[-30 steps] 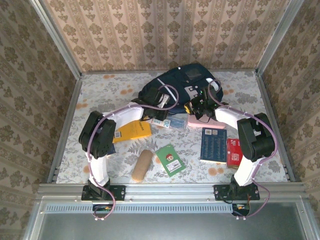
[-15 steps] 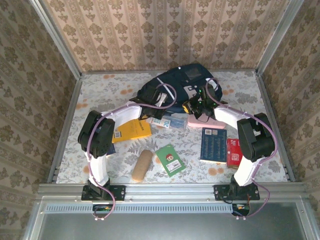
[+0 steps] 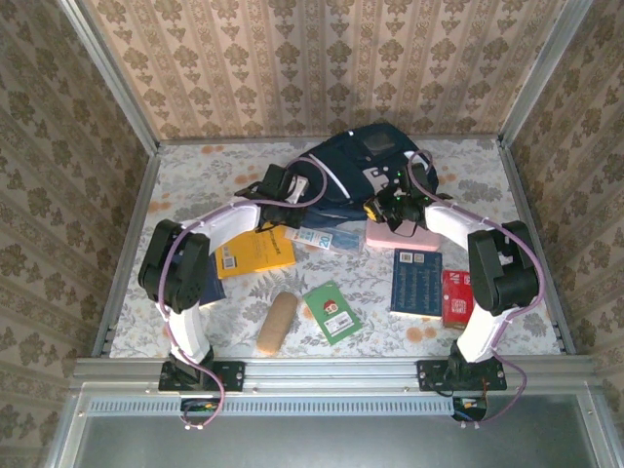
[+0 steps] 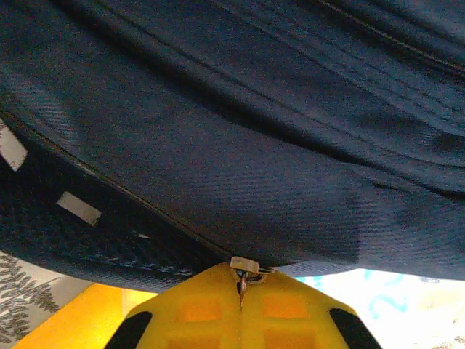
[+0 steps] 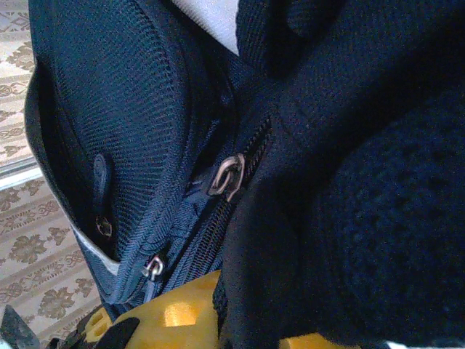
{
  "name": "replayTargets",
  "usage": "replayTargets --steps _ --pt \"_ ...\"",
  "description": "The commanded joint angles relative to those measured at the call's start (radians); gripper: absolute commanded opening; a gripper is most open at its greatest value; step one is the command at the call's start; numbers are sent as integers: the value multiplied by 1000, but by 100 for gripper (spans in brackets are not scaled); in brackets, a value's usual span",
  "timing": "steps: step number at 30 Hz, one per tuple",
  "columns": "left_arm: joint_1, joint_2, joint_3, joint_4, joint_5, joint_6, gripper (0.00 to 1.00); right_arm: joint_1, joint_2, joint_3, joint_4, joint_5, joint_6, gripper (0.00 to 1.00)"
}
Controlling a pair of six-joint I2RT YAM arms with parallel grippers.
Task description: Pack books, pencil case, and school supplies into a backpack
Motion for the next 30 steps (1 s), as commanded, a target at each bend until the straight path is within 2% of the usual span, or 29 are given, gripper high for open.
replayTargets --steps 1,5,7,9,11,12,15,17,22,30 --pt "61 -41 -20 -56 -47 5 0 -59 -29 102 -90 99 -113 0" --pt "61 -57 -11 -51 0 6 0 -82 10 175 -178 135 -177 2" --pt "50 -57 -15 -7 110 -19 0 -75 25 201 -203 123 -183 32" --pt "20 -54 -12 30 196 -57 0 -52 11 210 -241 146 -178 53" --pt "-14 -59 -9 62 227 -85 0 -29 -26 210 -288 200 -181 65" --pt "-29 -65 -8 76 232 -97 0 -17 -51 211 -326 243 -176 67" --pt "-51 -86 -3 100 263 -143 0 11 -132 204 -420 356 -137 67" --pt "-68 -110 -5 109 272 -163 0 26 -188 190 -473 372 -111 63" --pt "-122 -172 -6 104 278 -190 0 65 -317 84 -431 264 44 52" --pt "-185 -227 17 101 264 -224 0 196 -360 -11 -290 160 281 51"
